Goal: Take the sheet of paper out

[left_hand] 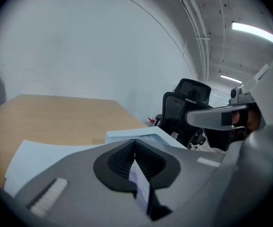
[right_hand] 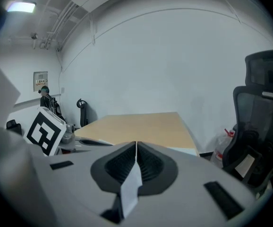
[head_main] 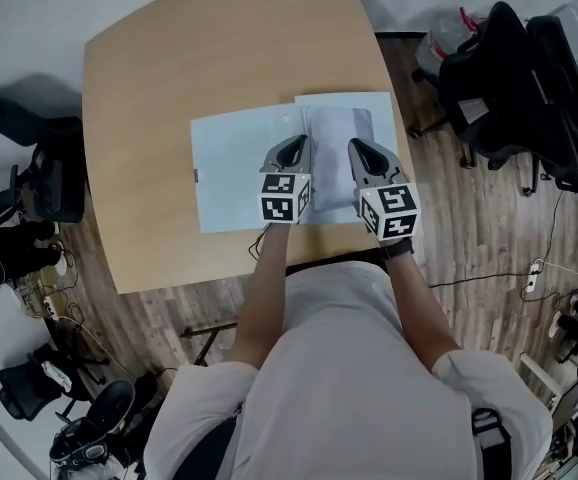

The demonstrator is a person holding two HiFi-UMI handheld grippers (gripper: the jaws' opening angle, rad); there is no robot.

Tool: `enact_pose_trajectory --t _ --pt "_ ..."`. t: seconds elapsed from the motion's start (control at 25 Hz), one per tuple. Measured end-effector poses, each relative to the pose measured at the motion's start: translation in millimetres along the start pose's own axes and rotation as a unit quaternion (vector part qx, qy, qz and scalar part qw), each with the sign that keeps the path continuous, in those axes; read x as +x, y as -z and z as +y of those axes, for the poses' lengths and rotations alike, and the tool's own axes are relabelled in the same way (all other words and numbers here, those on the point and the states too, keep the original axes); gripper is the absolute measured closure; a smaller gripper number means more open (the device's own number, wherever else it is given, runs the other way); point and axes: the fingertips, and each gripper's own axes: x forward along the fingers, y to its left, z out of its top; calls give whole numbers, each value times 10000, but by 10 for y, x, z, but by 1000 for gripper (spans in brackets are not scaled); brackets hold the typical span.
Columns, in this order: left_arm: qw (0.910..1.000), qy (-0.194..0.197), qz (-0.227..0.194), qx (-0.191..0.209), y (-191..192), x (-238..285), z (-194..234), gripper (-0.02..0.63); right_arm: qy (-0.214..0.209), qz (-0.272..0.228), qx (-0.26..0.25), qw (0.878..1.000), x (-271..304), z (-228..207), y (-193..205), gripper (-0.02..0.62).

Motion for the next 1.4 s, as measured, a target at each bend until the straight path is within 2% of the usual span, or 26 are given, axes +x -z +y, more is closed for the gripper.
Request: enact_pose_trajectory --t 0.24,0.44,0.68,0.76,1.0,1.2,1.4 --pt "9983 338 398 -255 321 224 -86 567 -132 191 123 9997 79 127 231 581" --pt "9956 406 755 -376 510 349 -55 517 -171 179 189 9995 118 110 216 581" --pt "9888 818 1198 -346 736 452 -211 451 -97 154 306 9994 115 -29 233 581" --pt "9872 849 1319 -283 791 472 -239 431 -79 157 340 9993 128 -44 243 581" --pt "9824 786 1667 -306 961 522 -249 439 -22 189 393 9990 151 -71 284 581" --pt "9812 574 1833 -165 1040 548 -177 532 74 224 446 9987 170 -124 307 581" --pt "9807 468 1899 -88 1070 577 -118 585 105 262 493 9984 198 -142 342 581"
